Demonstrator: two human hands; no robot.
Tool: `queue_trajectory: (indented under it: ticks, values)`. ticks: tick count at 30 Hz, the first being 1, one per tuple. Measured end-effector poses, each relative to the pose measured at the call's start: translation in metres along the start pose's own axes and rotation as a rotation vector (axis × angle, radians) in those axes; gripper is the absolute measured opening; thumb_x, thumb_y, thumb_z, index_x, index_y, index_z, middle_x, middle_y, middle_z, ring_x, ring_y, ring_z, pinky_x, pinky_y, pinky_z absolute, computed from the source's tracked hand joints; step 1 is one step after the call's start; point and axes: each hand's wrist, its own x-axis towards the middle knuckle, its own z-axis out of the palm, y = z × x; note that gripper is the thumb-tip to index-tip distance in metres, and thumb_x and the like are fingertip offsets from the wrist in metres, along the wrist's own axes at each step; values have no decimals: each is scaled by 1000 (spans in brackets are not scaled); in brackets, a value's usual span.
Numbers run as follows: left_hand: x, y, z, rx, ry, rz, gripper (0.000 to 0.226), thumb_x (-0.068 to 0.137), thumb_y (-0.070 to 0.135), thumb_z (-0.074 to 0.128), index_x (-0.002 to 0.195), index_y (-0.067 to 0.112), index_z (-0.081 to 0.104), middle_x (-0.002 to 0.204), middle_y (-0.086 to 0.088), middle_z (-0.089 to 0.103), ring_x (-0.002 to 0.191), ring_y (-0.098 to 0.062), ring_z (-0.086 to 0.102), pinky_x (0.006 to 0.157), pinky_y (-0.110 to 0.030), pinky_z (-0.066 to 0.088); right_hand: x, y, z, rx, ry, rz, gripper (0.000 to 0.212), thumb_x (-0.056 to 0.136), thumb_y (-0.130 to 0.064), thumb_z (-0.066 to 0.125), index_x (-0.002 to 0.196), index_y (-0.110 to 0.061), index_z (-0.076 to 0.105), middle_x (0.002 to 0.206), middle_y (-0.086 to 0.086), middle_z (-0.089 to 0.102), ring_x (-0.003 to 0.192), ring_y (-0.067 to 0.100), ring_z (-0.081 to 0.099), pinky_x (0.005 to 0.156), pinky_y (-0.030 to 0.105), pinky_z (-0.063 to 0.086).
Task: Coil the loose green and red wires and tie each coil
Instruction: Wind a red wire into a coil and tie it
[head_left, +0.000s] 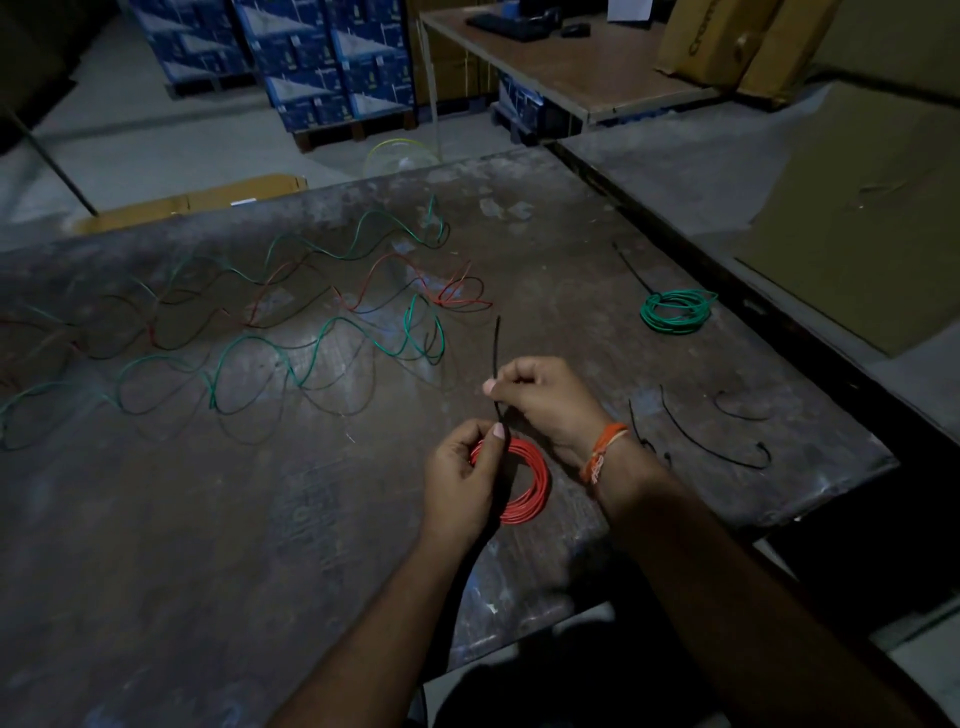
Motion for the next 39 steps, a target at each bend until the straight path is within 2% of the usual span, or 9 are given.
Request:
queue_trajectory:
  ticks: [2,5,11,16,19,27,32,36,39]
  values:
    - [0,2,1,-13,2,8,31,96,38,61,85,8,64,67,-7,54,64,-20,46,63,-41,38,-1,2,-4,33,-58,77,14,87,-3,72,76,-7,66,72,14,56,71,24,49,67,35,42]
    - [-1,2,1,0,7,25,31,96,36,60,84,7,64,66,-6,53,64,-19,47,63,-41,38,-3,7,-11,7,-80,89,11,86,-4,73,77,-7,69,73,12,62,74,23,55,72,39,45]
    - [-2,7,4,-72,8,-16,28,97,30,59,76,11,60,63,-8,48,61,-21,40,61,-41,33,-4,15,-4,-218,87,-56,14,77,-34,70,76,-20,67,57,-5,56,58,12,53,61,39,48]
    - [0,6,3,-161,16,-27,40,97,31,59,82,-5,53,70,-14,44,69,-26,36,65,-44,31,-8,13,-2,-285,115,-158,16,88,-20,72,75,-15,63,53,-9,49,52,6,45,56,29,41]
    - [0,8,4,-126,39,-7,46,100,39,58,77,0,52,69,-13,44,68,-25,37,64,-44,32,-7,9,-4,-284,97,-176,16,89,-19,71,76,-15,63,54,-9,50,52,5,44,57,27,40]
    - [3,15,11,-10,81,2,24,91,24,62,72,9,62,64,-1,54,64,-13,47,60,-31,37,-16,-3,-4,-347,129,-240,20,94,-21,64,76,-22,55,57,-11,48,55,3,44,57,30,39]
    - [3,7,7,4,21,-5,39,93,37,60,78,2,57,67,-8,46,67,-20,39,58,-50,33,-13,-8,-1,-410,243,-366,22,90,-12,65,75,-20,52,68,-9,48,65,5,46,61,21,35]
    - [2,9,8,-11,-2,5,37,97,39,58,82,6,64,70,-11,54,68,-21,44,61,-44,34,-10,-6,5,-397,311,-349,18,89,-10,66,76,-19,56,68,-10,49,68,9,48,63,27,39]
    - [3,12,8,-50,-22,-24,38,98,41,58,82,7,63,66,-9,49,64,-22,38,58,-46,30,-10,-4,10,-382,369,-343,16,89,-10,67,78,-17,58,70,-7,53,67,8,50,61,18,37]
